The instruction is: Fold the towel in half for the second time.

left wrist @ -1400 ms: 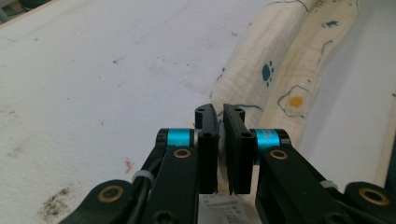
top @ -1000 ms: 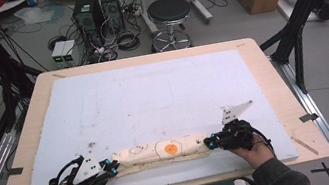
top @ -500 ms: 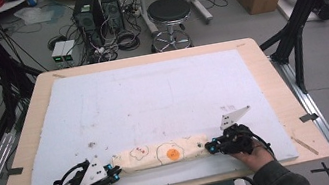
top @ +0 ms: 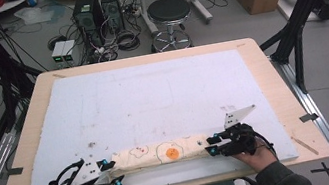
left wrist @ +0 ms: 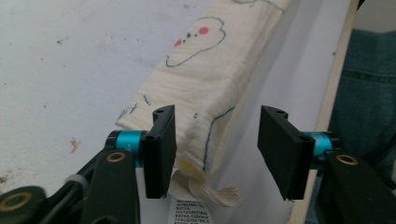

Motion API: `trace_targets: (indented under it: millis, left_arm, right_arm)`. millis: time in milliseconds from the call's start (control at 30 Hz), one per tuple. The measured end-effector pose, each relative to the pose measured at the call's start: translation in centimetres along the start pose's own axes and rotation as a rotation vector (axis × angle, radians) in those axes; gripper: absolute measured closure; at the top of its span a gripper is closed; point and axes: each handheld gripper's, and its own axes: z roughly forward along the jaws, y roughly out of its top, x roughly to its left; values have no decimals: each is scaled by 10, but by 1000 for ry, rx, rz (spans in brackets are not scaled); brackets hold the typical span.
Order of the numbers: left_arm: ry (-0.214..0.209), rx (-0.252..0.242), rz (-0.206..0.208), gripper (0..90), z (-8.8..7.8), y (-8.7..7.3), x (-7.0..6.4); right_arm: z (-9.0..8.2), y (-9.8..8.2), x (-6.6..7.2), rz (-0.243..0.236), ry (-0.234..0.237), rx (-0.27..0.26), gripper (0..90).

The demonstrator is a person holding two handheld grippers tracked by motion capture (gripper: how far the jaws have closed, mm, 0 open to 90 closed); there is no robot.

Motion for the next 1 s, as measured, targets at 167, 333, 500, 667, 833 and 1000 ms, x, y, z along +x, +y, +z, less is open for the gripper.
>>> trace_targets:
  millis: [167,333,500,667,833,1000]
  left_arm:
    - [10,-72,-37,407,-15,1,2]
    - [18,-120,-69,417,-20,8,5]
    - [12,-125,-59,519,-5,26,3]
    - [-25,-53,-47,765,23,45,1]
    - [-92,27,-35,893,49,52,-2]
    - [-118,120,-38,894,66,46,-2]
  right_arm:
    - [-10,4,4,-3,19,-39,468]
    - [-15,17,11,-27,29,-70,486]
    - [-5,40,16,-45,45,-65,616]
    - [18,61,22,-71,85,-18,768]
    - [46,71,25,-66,111,52,864]
    - [68,70,23,-45,136,130,894]
